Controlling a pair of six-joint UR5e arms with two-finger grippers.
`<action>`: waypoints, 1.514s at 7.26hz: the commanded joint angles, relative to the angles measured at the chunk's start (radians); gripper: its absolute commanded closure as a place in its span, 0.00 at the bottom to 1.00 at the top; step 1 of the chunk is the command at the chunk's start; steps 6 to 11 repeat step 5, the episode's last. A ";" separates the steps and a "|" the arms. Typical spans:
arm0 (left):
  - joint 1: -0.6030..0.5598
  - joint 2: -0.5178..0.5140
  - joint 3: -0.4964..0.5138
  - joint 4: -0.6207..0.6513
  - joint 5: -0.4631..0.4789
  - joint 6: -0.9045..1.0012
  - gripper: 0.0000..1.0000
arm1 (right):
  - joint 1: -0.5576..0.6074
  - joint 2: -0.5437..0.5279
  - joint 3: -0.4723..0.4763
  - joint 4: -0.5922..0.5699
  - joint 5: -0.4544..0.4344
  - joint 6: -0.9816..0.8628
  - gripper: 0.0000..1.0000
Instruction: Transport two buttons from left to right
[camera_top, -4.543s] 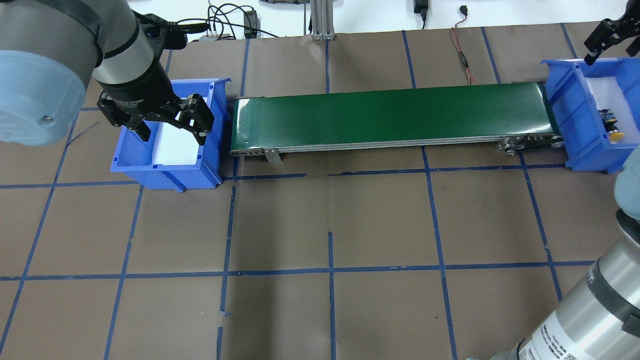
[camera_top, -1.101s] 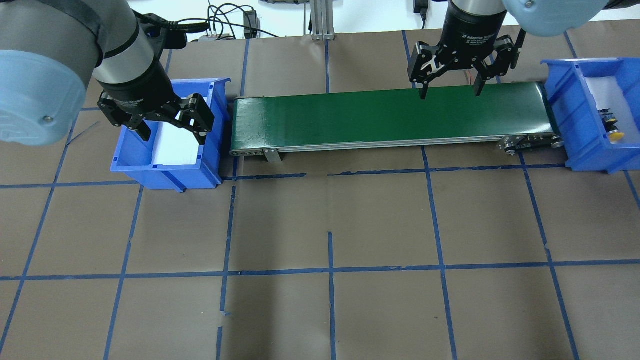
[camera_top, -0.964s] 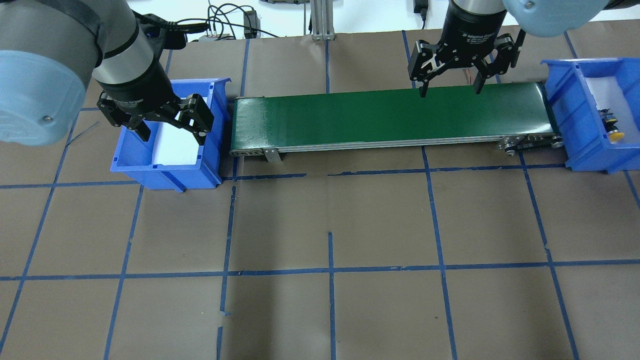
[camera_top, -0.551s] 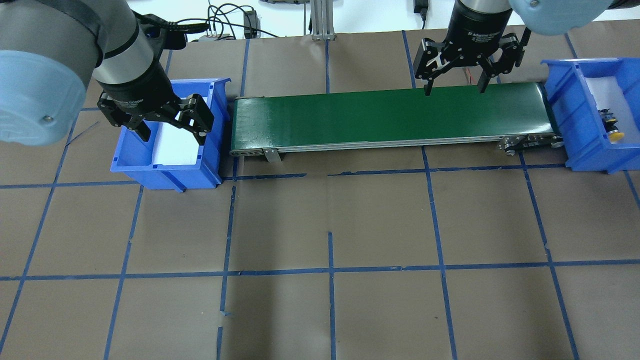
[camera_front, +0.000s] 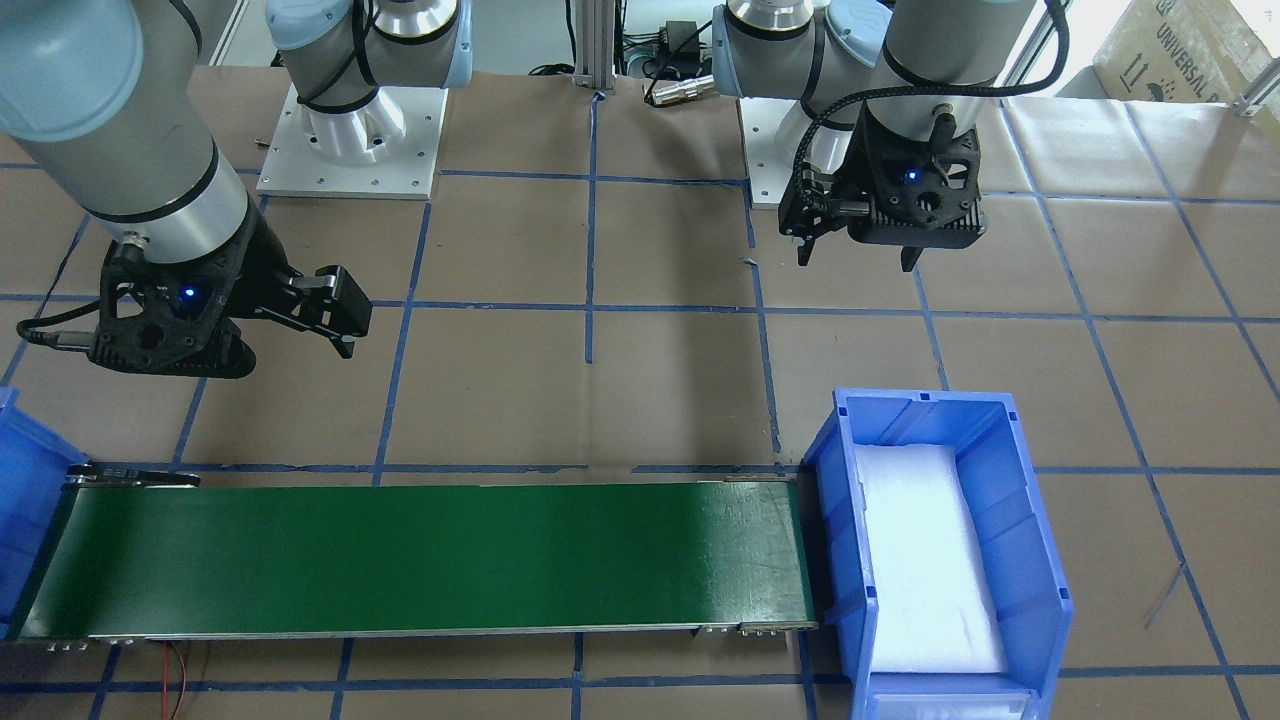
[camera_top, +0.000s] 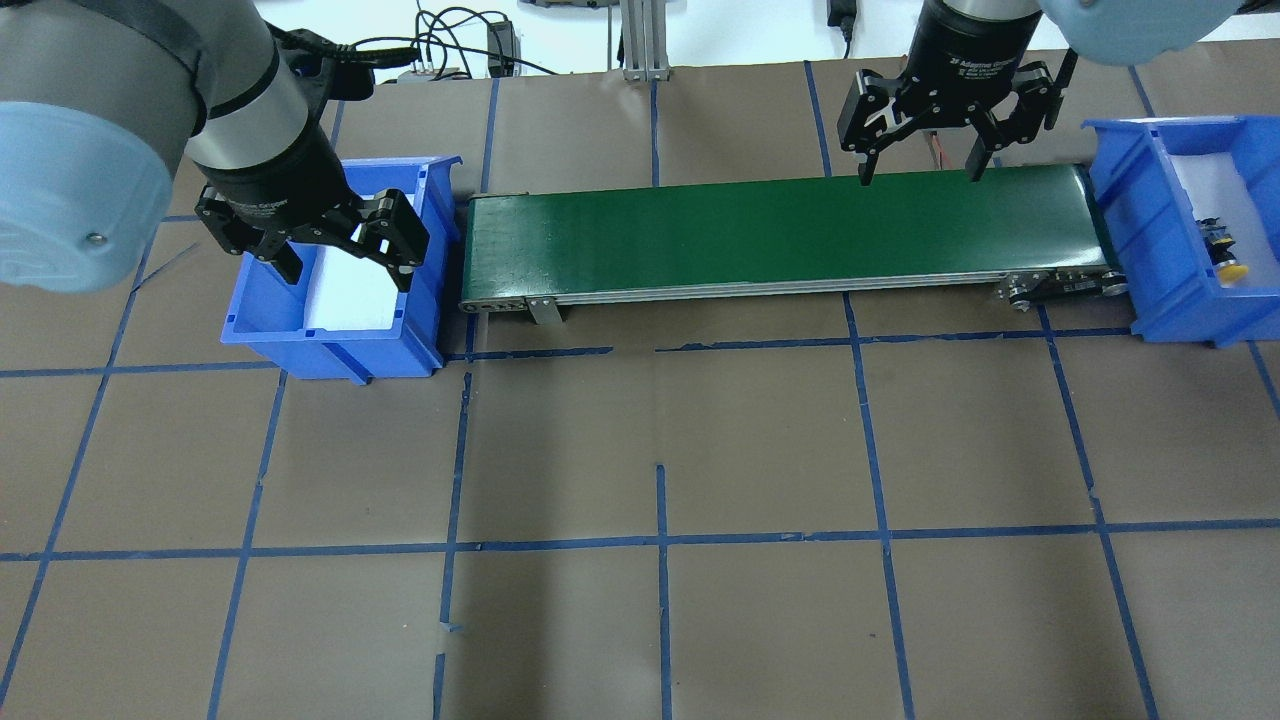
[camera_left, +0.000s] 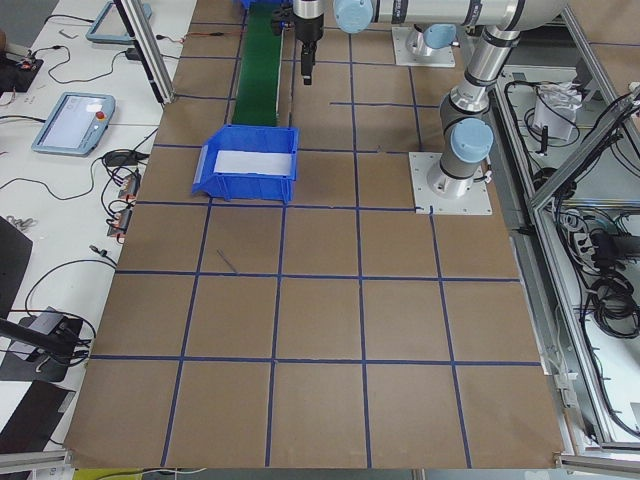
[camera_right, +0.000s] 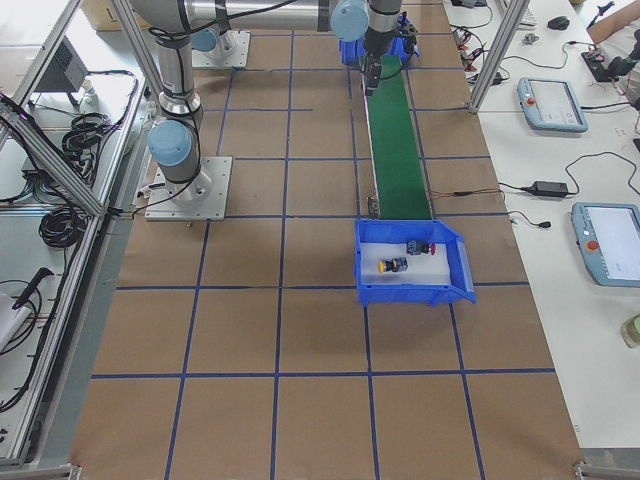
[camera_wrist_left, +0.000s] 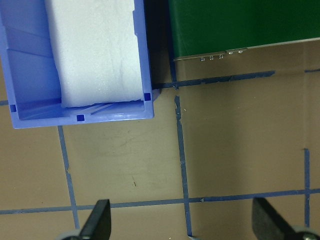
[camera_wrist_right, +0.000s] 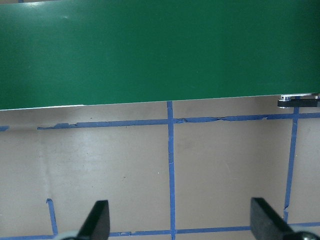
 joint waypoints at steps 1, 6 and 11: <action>-0.002 0.000 0.000 -0.001 0.001 -0.001 0.00 | 0.008 -0.002 0.001 -0.001 0.001 0.004 0.00; -0.001 -0.001 0.000 0.001 0.001 0.001 0.00 | 0.003 0.003 0.001 -0.035 -0.004 -0.003 0.00; -0.001 -0.001 0.000 0.001 0.001 0.001 0.00 | 0.003 0.003 0.001 -0.035 -0.004 -0.003 0.00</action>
